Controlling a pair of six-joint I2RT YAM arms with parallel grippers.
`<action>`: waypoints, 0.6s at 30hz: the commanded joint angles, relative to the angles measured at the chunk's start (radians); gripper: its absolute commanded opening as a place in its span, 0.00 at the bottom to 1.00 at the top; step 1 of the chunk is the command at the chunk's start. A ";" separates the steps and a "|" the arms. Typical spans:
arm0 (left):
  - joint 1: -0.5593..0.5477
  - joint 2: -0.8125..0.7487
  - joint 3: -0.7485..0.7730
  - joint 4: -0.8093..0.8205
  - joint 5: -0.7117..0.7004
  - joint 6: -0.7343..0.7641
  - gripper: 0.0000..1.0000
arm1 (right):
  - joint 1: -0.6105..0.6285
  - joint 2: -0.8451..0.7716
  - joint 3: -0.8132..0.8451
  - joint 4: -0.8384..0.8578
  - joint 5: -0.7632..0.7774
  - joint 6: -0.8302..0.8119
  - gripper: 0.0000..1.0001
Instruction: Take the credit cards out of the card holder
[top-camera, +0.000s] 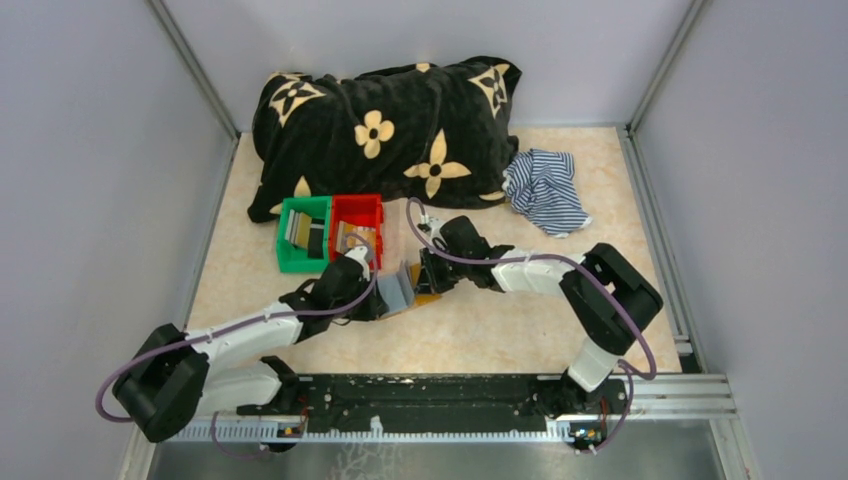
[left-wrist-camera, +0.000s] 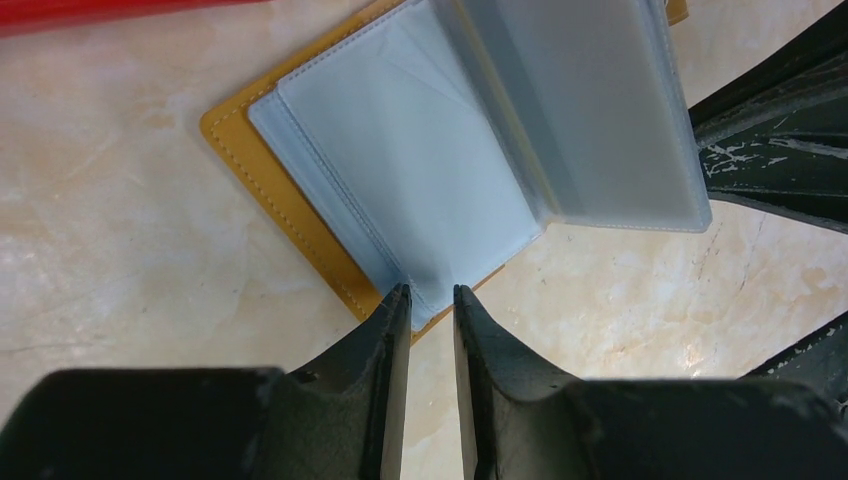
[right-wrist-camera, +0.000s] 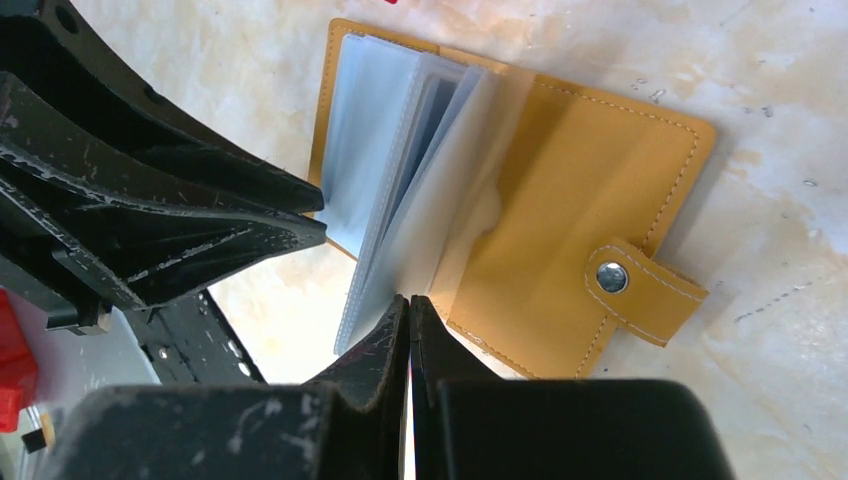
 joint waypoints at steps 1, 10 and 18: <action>-0.004 -0.081 0.008 -0.113 -0.025 0.011 0.29 | 0.027 0.022 0.065 0.040 -0.023 -0.008 0.00; -0.004 -0.268 0.065 -0.256 -0.092 0.014 0.29 | 0.050 0.080 0.100 0.058 -0.038 -0.004 0.00; -0.004 -0.221 0.021 -0.170 -0.091 0.012 0.29 | 0.050 0.068 0.094 0.049 -0.014 -0.004 0.00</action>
